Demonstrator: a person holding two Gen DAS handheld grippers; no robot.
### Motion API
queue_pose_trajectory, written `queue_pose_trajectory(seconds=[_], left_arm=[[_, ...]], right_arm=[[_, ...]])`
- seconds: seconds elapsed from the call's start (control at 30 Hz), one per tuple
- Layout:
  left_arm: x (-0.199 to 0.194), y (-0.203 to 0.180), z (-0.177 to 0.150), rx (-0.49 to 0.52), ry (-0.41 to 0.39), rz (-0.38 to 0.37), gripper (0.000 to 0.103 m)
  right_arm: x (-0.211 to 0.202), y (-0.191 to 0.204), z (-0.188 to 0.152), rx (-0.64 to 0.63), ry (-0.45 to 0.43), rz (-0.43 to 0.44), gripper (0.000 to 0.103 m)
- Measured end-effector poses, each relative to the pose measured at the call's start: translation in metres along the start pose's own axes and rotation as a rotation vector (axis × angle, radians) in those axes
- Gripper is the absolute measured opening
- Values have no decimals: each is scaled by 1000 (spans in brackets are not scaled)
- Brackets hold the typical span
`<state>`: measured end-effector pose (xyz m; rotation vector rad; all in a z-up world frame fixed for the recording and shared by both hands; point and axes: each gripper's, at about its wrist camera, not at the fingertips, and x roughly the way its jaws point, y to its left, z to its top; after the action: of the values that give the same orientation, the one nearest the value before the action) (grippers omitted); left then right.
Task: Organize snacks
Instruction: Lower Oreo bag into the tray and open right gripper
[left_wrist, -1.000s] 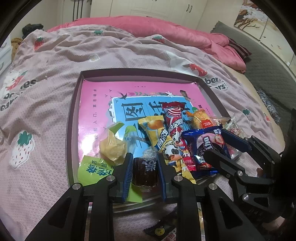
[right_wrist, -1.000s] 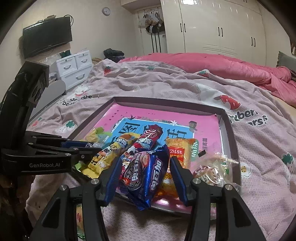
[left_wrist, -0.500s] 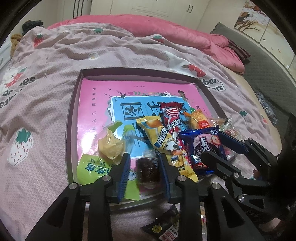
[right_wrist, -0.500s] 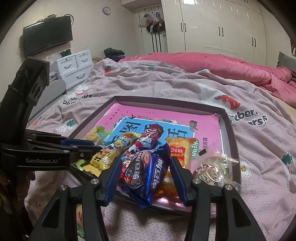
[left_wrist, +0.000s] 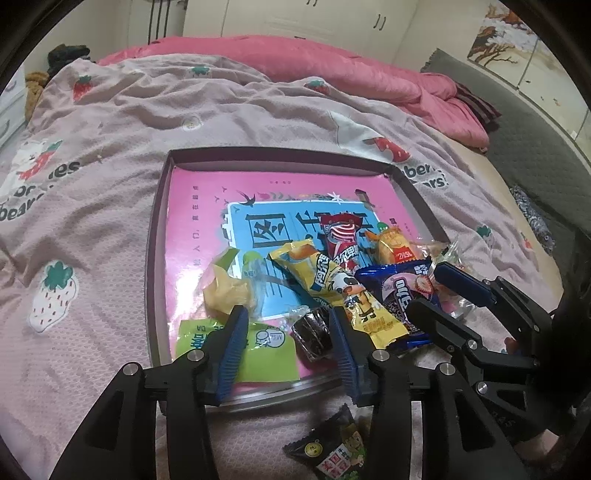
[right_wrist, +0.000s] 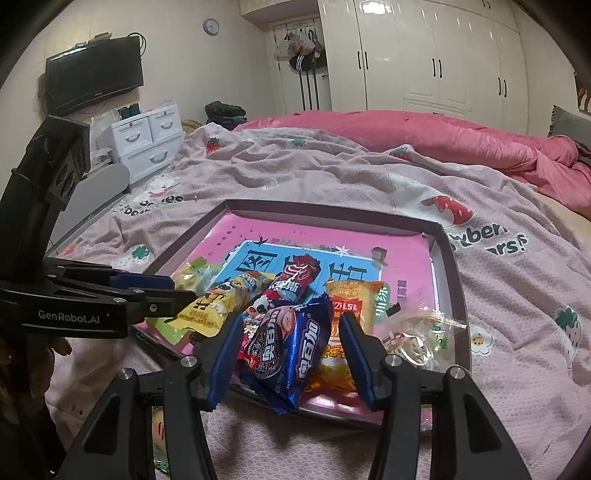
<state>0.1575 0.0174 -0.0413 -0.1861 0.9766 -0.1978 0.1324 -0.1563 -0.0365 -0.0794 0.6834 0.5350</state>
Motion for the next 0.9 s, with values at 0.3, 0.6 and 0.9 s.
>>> queue_pose_trajectory(seconds=[0.3, 0.6, 0.9], left_arm=[[-13, -4, 1, 8, -16, -2, 53], [-28, -6, 0, 14, -33, -8, 58], [-49, -1, -9, 7, -37, -10, 59]], right_arm=[[-9, 0, 1, 8, -19, -5, 57], [-23, 0, 2, 25, -39, 4, 59], [-40, 10, -3, 55, -30, 60, 63]])
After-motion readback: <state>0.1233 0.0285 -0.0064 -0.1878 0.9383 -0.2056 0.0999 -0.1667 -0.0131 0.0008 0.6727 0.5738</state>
